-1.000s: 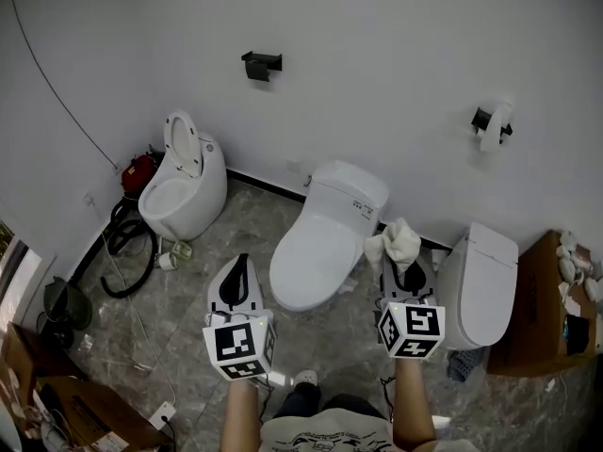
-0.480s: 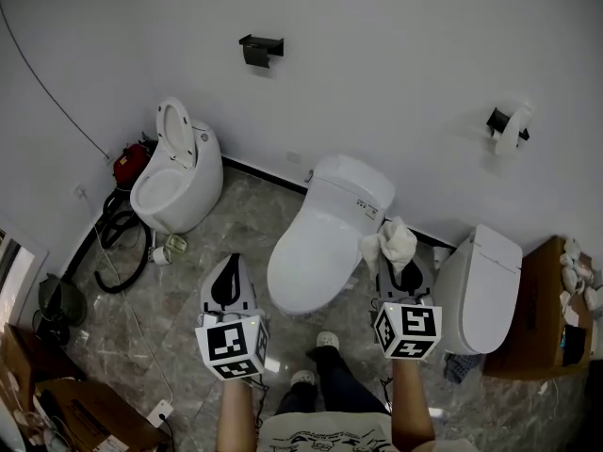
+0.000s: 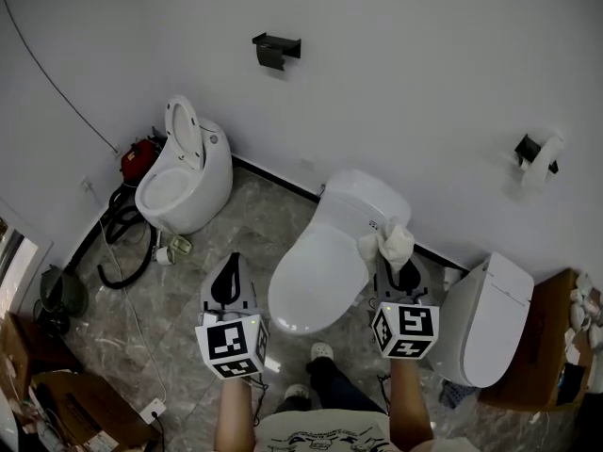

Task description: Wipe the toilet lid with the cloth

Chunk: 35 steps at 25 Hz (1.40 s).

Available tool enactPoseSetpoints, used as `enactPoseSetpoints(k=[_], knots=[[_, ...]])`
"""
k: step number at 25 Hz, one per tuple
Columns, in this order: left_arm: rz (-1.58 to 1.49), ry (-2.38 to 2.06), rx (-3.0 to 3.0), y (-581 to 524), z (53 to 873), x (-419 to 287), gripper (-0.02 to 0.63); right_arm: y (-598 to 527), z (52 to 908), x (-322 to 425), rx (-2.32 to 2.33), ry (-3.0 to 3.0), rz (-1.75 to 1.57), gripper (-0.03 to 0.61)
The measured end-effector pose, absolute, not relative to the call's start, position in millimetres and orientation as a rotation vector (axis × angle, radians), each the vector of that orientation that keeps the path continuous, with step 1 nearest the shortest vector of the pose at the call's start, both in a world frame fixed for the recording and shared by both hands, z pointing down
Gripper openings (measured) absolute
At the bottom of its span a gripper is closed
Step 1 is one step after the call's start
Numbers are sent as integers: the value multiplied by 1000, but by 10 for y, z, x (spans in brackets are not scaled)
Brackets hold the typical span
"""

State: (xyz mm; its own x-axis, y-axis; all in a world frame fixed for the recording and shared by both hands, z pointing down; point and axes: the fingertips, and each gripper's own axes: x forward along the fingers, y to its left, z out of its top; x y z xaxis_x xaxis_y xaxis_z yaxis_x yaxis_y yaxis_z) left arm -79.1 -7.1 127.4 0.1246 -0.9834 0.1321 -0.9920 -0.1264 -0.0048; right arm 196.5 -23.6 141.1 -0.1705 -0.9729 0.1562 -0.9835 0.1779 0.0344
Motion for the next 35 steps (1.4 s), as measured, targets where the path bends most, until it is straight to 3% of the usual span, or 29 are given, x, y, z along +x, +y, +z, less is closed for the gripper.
enactPoseSetpoints(k=[17, 35], knots=[[253, -2059, 2185, -1073, 1603, -526, 11, -1463, 1921, 2069, 1748, -2352, 211, 114], [379, -1973, 2075, -1239, 2464, -1056, 11, -1801, 2785, 1596, 1649, -2244, 317, 114]])
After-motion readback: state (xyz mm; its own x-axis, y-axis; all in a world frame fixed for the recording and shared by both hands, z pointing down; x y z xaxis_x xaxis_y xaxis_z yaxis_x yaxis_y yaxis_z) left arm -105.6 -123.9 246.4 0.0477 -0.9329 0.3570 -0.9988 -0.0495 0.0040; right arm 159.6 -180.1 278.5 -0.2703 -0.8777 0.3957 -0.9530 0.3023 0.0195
